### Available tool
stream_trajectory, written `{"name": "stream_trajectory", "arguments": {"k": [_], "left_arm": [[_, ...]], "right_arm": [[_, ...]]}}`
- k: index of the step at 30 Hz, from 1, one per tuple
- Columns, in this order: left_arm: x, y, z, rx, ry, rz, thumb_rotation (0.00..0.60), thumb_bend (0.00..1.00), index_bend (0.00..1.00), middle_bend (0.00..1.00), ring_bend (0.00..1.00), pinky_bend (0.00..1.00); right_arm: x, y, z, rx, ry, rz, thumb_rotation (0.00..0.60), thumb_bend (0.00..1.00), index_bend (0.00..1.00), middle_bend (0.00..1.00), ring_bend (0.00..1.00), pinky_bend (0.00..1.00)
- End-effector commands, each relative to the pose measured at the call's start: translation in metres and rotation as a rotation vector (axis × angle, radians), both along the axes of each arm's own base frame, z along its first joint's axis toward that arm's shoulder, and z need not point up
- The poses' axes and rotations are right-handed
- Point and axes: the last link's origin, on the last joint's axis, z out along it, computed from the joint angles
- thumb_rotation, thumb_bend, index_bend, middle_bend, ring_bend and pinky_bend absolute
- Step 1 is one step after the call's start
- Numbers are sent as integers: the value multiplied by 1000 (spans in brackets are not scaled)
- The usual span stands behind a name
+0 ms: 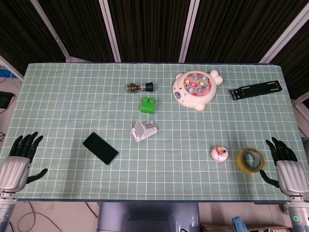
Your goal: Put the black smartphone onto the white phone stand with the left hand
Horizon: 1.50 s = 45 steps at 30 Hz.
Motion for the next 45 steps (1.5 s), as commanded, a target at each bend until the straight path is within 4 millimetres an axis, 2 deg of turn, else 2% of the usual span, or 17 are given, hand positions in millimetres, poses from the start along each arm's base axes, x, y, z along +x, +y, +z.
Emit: {"name": "stream_trajectory", "arguments": {"k": [1,18,32,38,45], "left_arm": [[0,0,0,-1,2,-1,600,93,0,0,0,0],[3,8,-6,-40,48,-16,600,93,0,0,0,0],[63,76,-48,-251,284,-134,600,111,0,0,0,0],[76,96,-64,-317,370,-138,600,131,45,14,0,0],[85,109,-79,-376,453,-146,600,133,134,125,0,0]], "right_arm": [[0,0,0,0,0,1,600,363,67,0,0,151],[1,-1,0,0,3,-4,600,362,67,0,0,151],[1,-5,-1,6,3,-10,600,362,67,0,0,151],[1,-5,-1,6,3,-15,600,362,67,0,0,151],[1,-5,-1,6,1,-17,600,362,67,0,0,151]]}}
